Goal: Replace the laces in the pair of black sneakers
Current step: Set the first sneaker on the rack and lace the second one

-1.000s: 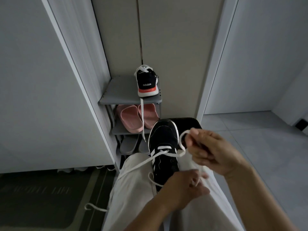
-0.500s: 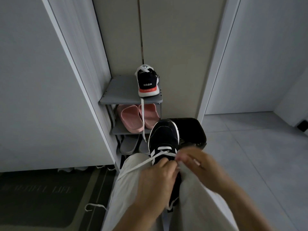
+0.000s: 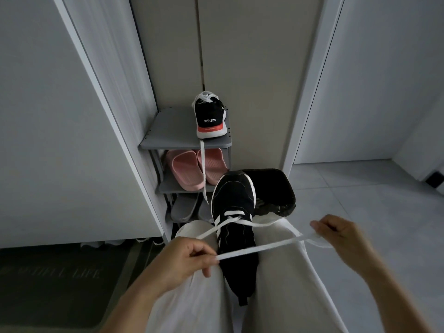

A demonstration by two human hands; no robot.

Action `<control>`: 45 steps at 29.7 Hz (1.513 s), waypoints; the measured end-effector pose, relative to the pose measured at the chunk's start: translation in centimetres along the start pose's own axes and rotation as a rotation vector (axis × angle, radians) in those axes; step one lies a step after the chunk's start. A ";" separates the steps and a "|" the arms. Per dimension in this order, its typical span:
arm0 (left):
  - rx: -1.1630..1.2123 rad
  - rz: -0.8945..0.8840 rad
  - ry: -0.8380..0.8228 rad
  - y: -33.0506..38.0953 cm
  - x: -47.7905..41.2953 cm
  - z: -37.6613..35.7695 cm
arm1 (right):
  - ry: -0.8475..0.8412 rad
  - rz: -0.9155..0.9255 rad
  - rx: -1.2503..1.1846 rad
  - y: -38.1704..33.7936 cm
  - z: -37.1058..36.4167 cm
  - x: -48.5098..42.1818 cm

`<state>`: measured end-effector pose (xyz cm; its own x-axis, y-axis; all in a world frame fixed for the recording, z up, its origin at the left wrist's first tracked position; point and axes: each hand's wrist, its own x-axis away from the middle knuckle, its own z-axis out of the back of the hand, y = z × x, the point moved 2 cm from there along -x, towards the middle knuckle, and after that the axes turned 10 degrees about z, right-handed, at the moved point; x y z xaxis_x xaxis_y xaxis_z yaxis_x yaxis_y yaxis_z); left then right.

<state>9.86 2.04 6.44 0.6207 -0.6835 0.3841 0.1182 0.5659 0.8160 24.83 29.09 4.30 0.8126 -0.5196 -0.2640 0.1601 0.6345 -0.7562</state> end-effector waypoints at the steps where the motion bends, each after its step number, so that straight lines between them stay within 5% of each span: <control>1: -0.022 -0.007 0.004 0.1 -0.3 -0.3 | -0.020 0.091 0.049 -1.0 -0.8 0.1; 3: -0.061 -0.014 -0.014 0.6 -1.0 -1.4 | -0.166 0.263 0.036 -3.5 -3.0 0.4; 6: -0.057 -0.047 -0.047 1.7 -1.7 -2.3 | -0.414 0.260 -0.049 -6.4 -6.6 0.9; 11: -0.060 -0.026 0.023 1.8 -1.7 -1.1 | -0.314 0.249 -0.099 -6.3 -6.2 0.3; 16: -0.173 -0.096 -0.016 3.4 -2.1 -2.6 | -0.397 0.234 -0.135 -8.6 -7.3 0.7; 22: 0.059 -0.002 -0.145 2.4 -2.0 -2.0 | -0.417 0.076 -0.179 -6.4 -5.1 0.2; 27: 0.079 0.017 -0.043 2.9 -2.8 -2.7 | -0.422 0.145 -0.093 -6.5 -6.2 0.4; 36: -0.062 -0.058 0.218 3.1 -3.8 -3.2 | -0.262 -0.176 -0.249 -5.7 -6.7 -0.5; 45: 0.066 -0.134 0.336 3.2 -4.5 -2.3 | -0.087 -0.178 -0.181 -6.0 -8.3 -1.7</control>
<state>9.27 8.01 6.35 0.8241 -0.5541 0.1176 0.1724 0.4431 0.8797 17.84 21.47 4.32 0.8271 -0.5576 -0.0707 0.2084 0.4210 -0.8828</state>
